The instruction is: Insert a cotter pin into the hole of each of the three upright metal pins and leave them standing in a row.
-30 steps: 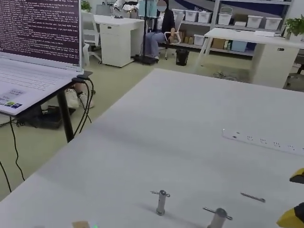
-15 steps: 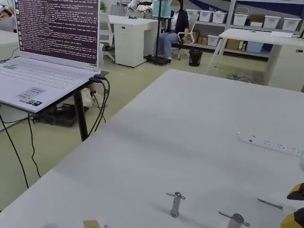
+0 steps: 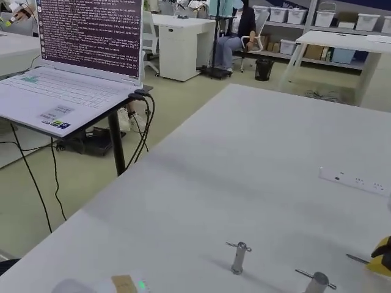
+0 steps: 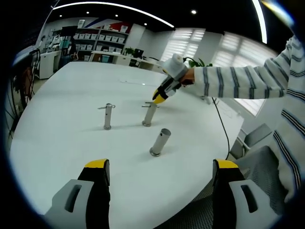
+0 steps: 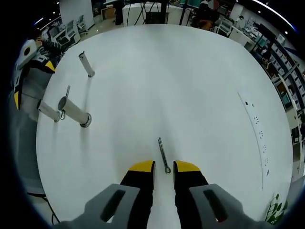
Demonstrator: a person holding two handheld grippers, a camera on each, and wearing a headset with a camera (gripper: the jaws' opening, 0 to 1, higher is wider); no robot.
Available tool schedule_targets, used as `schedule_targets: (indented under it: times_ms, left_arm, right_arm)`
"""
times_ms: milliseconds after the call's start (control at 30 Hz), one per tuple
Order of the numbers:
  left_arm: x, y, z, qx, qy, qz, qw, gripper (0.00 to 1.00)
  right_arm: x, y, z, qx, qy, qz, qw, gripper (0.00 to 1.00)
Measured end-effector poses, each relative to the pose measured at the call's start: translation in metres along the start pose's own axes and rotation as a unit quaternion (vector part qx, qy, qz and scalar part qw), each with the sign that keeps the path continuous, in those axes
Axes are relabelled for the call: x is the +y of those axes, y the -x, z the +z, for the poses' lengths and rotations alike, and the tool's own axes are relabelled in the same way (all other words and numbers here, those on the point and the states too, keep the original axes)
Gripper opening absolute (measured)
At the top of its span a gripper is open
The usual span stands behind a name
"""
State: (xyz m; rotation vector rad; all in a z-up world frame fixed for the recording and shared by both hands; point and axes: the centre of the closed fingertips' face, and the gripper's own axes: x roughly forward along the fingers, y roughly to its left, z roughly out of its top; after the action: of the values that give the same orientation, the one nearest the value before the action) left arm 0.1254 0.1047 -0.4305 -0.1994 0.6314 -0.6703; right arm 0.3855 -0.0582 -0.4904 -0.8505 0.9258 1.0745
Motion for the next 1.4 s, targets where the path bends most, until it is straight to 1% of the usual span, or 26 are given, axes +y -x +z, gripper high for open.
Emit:
schedule_targets:
  times_ms: [300, 400, 433, 500, 667, 733, 767, 833, 900, 1033, 1067, 1100, 1167, 1333, 1367, 1400]
  left_arm:
    - [0.002, 0.002, 0.001, -0.005, 0.005, 0.003, 1.0000, 0.87]
    - [0.001, 0.003, 0.001, -0.003, 0.005, 0.002, 1.0000, 0.87]
    - [0.001, 0.003, 0.001, -0.003, 0.005, 0.002, 1.0000, 0.87]
    - [0.000, 0.003, 0.001, -0.003, 0.005, 0.002, 1.0000, 0.87]
    - [-0.002, 0.004, -0.001, 0.003, -0.002, 0.001, 1.0000, 0.87]
    - [-0.002, 0.005, -0.001, 0.003, -0.001, 0.002, 1.0000, 0.87]
    - [-0.002, 0.005, -0.001, 0.003, -0.001, 0.002, 1.0000, 0.87]
    - [-0.001, 0.005, 0.000, 0.002, 0.000, 0.003, 1.0000, 0.87]
    - [0.000, 0.006, 0.000, 0.001, 0.000, 0.004, 1.0000, 0.87]
    - [0.001, 0.006, 0.000, 0.001, -0.003, 0.008, 1.0000, 0.87]
    - [0.001, 0.006, 0.000, 0.002, -0.003, 0.008, 1.0000, 0.87]
    - [0.001, 0.006, 0.000, 0.002, -0.004, 0.008, 1.0000, 0.86]
    - [0.001, 0.006, 0.000, 0.001, -0.003, 0.008, 1.0000, 0.86]
    - [-0.002, 0.005, 0.001, 0.002, -0.006, 0.003, 1.0000, 0.86]
    - [-0.002, 0.004, 0.001, 0.002, -0.007, 0.002, 1.0000, 0.86]
    - [-0.002, 0.004, 0.001, 0.003, -0.007, 0.003, 1.0000, 0.86]
  right_arm:
    - [0.000, -0.008, -0.003, 0.017, 0.000, 0.009, 0.9998, 0.07]
    - [0.002, -0.009, -0.001, 0.016, 0.000, 0.015, 0.9998, 0.01]
    - [0.002, -0.009, 0.000, 0.016, -0.003, 0.017, 0.9997, 0.00]
    - [0.002, -0.010, 0.000, 0.020, -0.010, 0.016, 0.9996, 0.00]
    - [0.000, -0.011, 0.000, 0.037, -0.015, 0.027, 0.9988, 0.00]
    - [0.002, -0.011, 0.000, 0.051, 0.001, 0.034, 0.9981, 0.00]
    - [0.003, -0.010, 0.000, 0.061, 0.022, 0.037, 0.9972, 0.00]
    - [0.005, -0.010, 0.001, 0.074, 0.051, 0.039, 0.9952, 0.00]
    - [0.006, -0.011, 0.002, 0.085, 0.063, 0.042, 0.9935, 0.00]
    - [0.006, -0.012, 0.003, 0.103, 0.067, 0.045, 0.9914, 0.00]
    - [0.006, -0.012, 0.002, 0.107, 0.075, 0.043, 0.9905, 0.00]
    - [0.006, -0.012, 0.002, 0.107, 0.092, 0.044, 0.9890, 0.00]
    - [0.007, -0.011, 0.001, 0.107, 0.092, 0.040, 0.9892, 0.00]
    - [0.005, -0.010, 0.001, 0.098, 0.065, 0.039, 0.9923, 0.00]
    - [0.005, -0.010, 0.000, 0.101, 0.060, 0.041, 0.9922, 0.00]
    - [0.005, -0.009, -0.001, 0.104, 0.065, 0.041, 0.9917, 0.00]
